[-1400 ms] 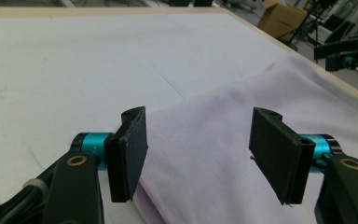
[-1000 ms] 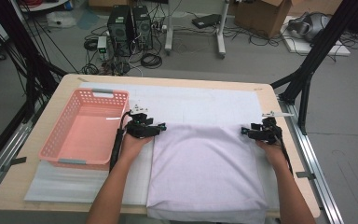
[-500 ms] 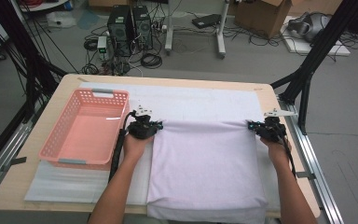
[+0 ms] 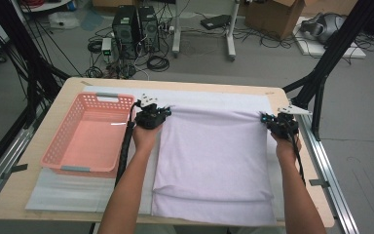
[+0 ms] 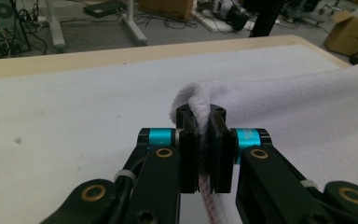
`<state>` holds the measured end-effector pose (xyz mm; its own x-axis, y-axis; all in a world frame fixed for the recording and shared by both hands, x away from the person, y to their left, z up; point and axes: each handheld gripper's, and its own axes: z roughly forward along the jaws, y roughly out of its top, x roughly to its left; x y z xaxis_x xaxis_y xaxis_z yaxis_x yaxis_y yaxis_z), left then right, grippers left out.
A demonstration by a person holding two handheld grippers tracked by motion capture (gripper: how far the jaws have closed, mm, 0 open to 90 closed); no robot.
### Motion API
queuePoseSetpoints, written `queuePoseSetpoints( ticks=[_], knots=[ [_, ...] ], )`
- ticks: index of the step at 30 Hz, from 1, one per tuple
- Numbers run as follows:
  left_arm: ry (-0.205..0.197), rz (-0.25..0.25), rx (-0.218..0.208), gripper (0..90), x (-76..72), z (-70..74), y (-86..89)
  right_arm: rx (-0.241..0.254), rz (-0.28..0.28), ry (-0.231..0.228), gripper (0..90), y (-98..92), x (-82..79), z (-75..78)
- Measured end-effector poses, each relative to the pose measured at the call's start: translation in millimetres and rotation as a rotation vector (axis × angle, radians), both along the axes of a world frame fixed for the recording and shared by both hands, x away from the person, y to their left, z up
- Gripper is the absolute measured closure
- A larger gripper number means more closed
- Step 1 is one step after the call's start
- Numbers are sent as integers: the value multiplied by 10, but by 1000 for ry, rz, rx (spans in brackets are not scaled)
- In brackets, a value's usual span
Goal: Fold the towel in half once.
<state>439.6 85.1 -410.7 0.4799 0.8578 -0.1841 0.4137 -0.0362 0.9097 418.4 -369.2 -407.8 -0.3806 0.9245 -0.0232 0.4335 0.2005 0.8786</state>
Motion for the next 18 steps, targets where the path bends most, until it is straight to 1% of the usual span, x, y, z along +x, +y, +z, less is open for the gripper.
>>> queuePoseSetpoints(
  ticks=[1, 2, 3, 4, 5, 6, 7, 8, 9, 10, 12, 13, 14, 15, 16, 17, 18],
  knots=[
    [-3, 2, 3, 843, 26, 13, 5, -3, -4, -4, 864, 15, 40, 24],
    [-20, 10, -12, 842, 35, 10, 10, -10, -11, -12, 864, 37, 70, 45],
    [-20, 15, -24, 838, 42, 3, 20, -12, -20, -18, 862, 58, 104, 57],
    [-17, 23, -19, 819, 47, -14, 22, -18, -29, -14, 860, 74, 141, 65],
    [2, 30, -14, 758, 51, -32, 30, -24, -40, -16, 854, 94, 170, 67],
    [27, 28, -28, 690, 56, -52, 49, -38, -52, -11, 837, 113, 194, 61],
    [56, 28, -39, 594, 60, -66, 69, -41, -66, -1, 782, 119, 211, 48],
    [83, 23, -50, 513, 59, -76, 90, -20, -79, 8, 662, 114, 214, 37],
    [96, 6, -52, 486, 50, -82, 106, 10, -95, 21, 630, 106, 219, 23],
    [104, -11, -45, 475, 38, -82, 111, 40, -88, 41, 620, 97, 211, 15],
    [115, -52, -30, 452, 7, -74, 93, 38, -69, 65, 573, 99, 195, 11],
    [110, -71, -25, 452, -16, -64, 74, 48, -58, 76, 555, 100, 181, 20],
    [85, -73, -25, 451, -55, -57, 59, 67, -44, 75, 539, 98, 164, 28],
    [61, -69, -35, 453, -94, -56, 47, 67, -39, 78, 520, 102, 141, 37],
    [61, -73, -37, 455, -121, -55, 46, 64, -34, 90, 513, 103, 118, 44],
    [66, -78, -40, 452, -146, -61, 45, 74, -24, 101, 512, 101, 93, 45],
    [70, -87, -43, 450, -177, -64, 47, 73, -13, 117, 510, 99, 64, 47]
  ],
)
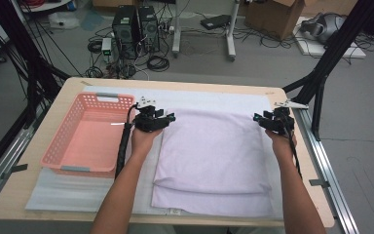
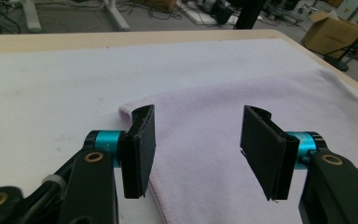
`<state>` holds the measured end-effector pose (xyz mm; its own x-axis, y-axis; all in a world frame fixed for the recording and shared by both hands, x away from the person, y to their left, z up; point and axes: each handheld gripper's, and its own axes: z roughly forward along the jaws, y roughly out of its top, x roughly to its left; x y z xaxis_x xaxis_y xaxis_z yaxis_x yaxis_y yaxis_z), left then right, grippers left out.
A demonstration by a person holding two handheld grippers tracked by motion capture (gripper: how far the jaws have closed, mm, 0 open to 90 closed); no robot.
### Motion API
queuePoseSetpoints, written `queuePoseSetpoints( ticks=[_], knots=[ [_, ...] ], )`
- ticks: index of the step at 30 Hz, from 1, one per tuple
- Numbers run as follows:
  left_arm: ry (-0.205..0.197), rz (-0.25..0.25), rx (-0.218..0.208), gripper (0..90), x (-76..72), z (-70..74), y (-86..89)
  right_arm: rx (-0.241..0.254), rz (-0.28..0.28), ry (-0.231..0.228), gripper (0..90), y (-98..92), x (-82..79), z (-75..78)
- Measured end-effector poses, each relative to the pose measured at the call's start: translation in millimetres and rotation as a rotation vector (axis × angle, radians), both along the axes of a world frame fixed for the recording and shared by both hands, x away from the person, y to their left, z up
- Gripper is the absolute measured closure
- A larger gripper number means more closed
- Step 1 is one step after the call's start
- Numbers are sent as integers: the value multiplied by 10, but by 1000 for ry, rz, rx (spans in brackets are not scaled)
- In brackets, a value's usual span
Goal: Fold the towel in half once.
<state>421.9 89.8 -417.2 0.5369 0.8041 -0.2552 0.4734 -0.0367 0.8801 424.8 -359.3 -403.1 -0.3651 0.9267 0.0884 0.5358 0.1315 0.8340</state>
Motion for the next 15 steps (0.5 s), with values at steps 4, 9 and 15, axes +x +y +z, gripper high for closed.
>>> queuePoseSetpoints(
  ticks=[4, 9, 15],
  knots=[
    [-9, -20, -8, 448, -169, -37, 4, 3, 16, 21, 495, -32, -153, 2],
    [5, -60, 11, 420, -397, -112, 39, 18, 47, 72, 474, -45, -403, -19],
    [-12, -94, 6, 424, -751, -159, 104, 31, 67, 95, 485, -69, -803, -79]
  ],
)
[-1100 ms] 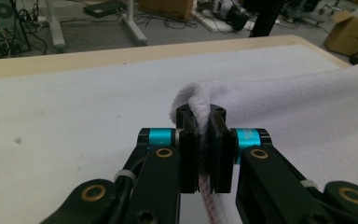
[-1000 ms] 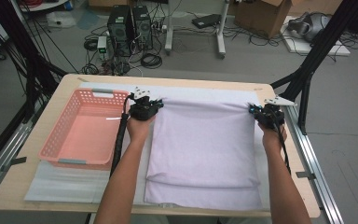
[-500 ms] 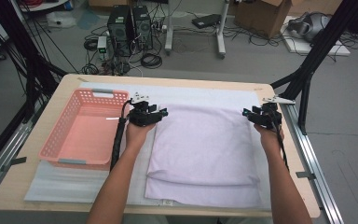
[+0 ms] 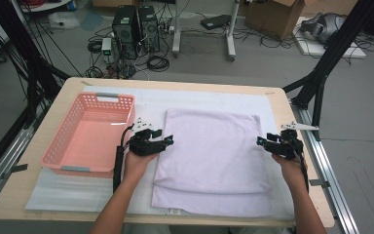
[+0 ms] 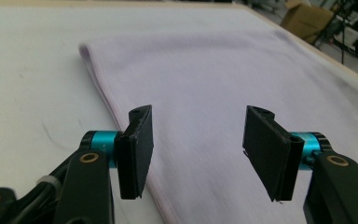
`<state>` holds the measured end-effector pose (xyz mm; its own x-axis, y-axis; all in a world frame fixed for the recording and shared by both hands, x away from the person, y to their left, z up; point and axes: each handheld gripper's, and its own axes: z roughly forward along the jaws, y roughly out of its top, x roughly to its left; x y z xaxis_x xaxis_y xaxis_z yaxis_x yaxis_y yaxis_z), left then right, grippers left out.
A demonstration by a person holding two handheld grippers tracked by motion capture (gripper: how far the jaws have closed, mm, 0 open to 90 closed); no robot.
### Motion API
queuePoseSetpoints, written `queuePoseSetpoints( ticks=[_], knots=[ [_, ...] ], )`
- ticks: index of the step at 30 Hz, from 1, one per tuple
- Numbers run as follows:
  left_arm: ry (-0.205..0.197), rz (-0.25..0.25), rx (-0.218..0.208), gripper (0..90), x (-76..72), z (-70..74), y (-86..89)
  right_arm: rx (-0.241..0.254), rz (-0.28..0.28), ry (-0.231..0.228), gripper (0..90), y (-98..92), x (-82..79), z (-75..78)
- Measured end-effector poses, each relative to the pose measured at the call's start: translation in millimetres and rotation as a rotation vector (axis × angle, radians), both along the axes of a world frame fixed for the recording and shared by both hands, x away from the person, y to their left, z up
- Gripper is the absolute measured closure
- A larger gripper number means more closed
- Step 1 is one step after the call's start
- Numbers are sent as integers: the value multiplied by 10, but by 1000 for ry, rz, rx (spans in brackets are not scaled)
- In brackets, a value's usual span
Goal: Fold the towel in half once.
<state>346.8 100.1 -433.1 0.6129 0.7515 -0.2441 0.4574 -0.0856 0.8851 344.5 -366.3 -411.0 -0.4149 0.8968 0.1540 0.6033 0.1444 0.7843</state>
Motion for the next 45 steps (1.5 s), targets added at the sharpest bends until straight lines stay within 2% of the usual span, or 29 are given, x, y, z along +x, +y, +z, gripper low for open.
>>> queuePoseSetpoints(
  ticks=[2, 5, 9, 11, 13, 18, 20, 23, 24, 25, 26, 28, 30, 35, 45],
  knots=[
    [-3, -13, 3, 427, -121, 7, 20, -4, 11, 6, 493, -12, -137, -35],
    [-13, -31, -22, 434, -297, -7, 68, 3, 24, 15, 506, -24, -347, -91],
    [8, -71, -43, 434, -551, -107, 143, 17, 43, 12, 543, -38, -622, -141],
    [6, -85, -38, 433, -656, -136, 170, 23, 58, 13, 566, -35, -761, -161],
    [8, -97, -51, 432, -752, -147, 200, 20, 76, 21, 578, -15, -889, -174],
    [9, -149, -82, 430, -963, -134, 213, 65, 117, 29, 590, 35, -1147, -201],
    [10, -173, -78, 430, -1035, -139, 188, 43, 123, 33, 634, 60, -1209, -242],
    [41, -197, -25, 474, -1092, -184, 127, -8, 128, 54, 736, 80, -1257, -302],
    [63, -194, 7, 540, -1100, -206, 107, -2, 130, 53, 796, 73, -1274, -311],
    [70, -201, 33, 648, -1112, -225, 88, 1, 139, 50, 836, 65, -1290, -313],
    [60, -204, 58, 751, -1127, -225, 72, -4, 144, 46, 854, 61, -1309, -309],
    [47, -198, 64, 860, -1150, -202, 61, -1, 158, 40, 860, 44, -1342, -302],
    [28, -197, 67, 868, -1174, -180, 75, 3, 167, 35, 862, 27, -1385, -297],
    [-20, -209, 43, 870, -1278, -126, 170, -2, 204, 10, 862, -24, -1497, -279],
    [-58, -241, 53, 874, -1467, -85, 258, -5, 243, -28, 865, -52, -1717, -228]
  ],
)
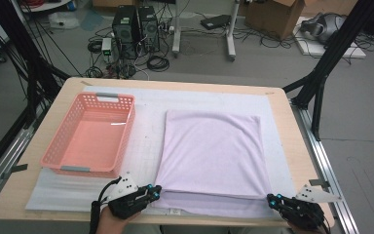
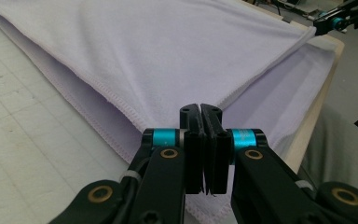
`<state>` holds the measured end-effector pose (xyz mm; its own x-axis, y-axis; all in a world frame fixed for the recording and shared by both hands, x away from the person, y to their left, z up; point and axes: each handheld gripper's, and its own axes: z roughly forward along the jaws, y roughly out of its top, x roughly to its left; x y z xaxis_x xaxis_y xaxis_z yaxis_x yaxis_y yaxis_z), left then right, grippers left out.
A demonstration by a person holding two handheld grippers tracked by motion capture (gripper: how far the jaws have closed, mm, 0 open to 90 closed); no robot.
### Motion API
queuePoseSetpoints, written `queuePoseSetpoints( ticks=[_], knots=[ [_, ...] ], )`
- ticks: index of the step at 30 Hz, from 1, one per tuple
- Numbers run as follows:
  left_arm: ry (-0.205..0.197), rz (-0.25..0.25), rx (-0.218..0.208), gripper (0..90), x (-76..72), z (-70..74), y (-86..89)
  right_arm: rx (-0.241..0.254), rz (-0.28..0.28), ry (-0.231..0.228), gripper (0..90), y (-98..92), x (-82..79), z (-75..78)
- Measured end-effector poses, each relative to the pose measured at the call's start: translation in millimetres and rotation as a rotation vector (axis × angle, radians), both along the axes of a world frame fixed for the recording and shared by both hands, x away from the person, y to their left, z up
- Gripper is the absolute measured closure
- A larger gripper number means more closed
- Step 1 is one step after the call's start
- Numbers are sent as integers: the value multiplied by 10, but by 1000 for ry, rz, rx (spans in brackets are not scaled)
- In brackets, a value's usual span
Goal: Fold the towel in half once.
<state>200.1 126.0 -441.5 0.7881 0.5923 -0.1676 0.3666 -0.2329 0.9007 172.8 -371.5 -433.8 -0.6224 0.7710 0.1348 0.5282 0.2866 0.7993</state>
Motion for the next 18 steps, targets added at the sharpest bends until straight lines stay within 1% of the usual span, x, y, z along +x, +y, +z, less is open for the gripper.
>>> queuePoseSetpoints(
  ticks=[3, 4, 5, 6, 7, 8, 10, 11, 12, 13, 14, 15, 17, 18],
  knots=[
    [-6, -6, 1, 874, -43, 10, 21, 6, 10, -11, 868, -5, -61, 17],
    [-8, -7, 3, 874, -59, 14, 27, 1, 9, -7, 870, -10, -83, 23],
    [-7, -7, 5, 874, -74, 15, 36, -2, 9, -6, 892, -18, -98, 19],
    [-8, -7, 9, 874, -87, 14, 53, -16, 7, -9, 893, -34, -113, 13],
    [-6, -6, 9, 874, -102, 11, 69, -18, 2, 1, 893, -59, -132, 6],
    [-3, -12, 8, 874, -116, 5, 81, -9, -10, 10, 893, -83, -158, -1],
    [-4, -21, 15, 873, -139, -14, 77, -1, -23, 7, 892, -139, -187, -8],
    [-3, -25, 22, 871, -136, -25, 66, 10, -33, 4, 870, -152, -195, -5],
    [1, -19, 25, 858, -129, -35, 50, 21, -49, -4, 779, -162, -188, -3],
    [9, -8, 27, 779, -115, -43, 35, 47, -73, 6, 721, -158, -172, -2],
    [26, 5, 22, 681, -100, -52, 21, 62, -92, 6, 645, -139, -156, -6],
    [38, 9, 11, 617, -88, -61, 15, 67, -107, 1, 616, -108, -137, -13],
    [63, 29, -17, 500, -68, -73, 13, 63, -113, 6, 610, -25, -99, -21],
    [77, 36, -37, 475, -57, -76, 14, 58, -125, 4, 608, 16, -70, -25]
  ],
)
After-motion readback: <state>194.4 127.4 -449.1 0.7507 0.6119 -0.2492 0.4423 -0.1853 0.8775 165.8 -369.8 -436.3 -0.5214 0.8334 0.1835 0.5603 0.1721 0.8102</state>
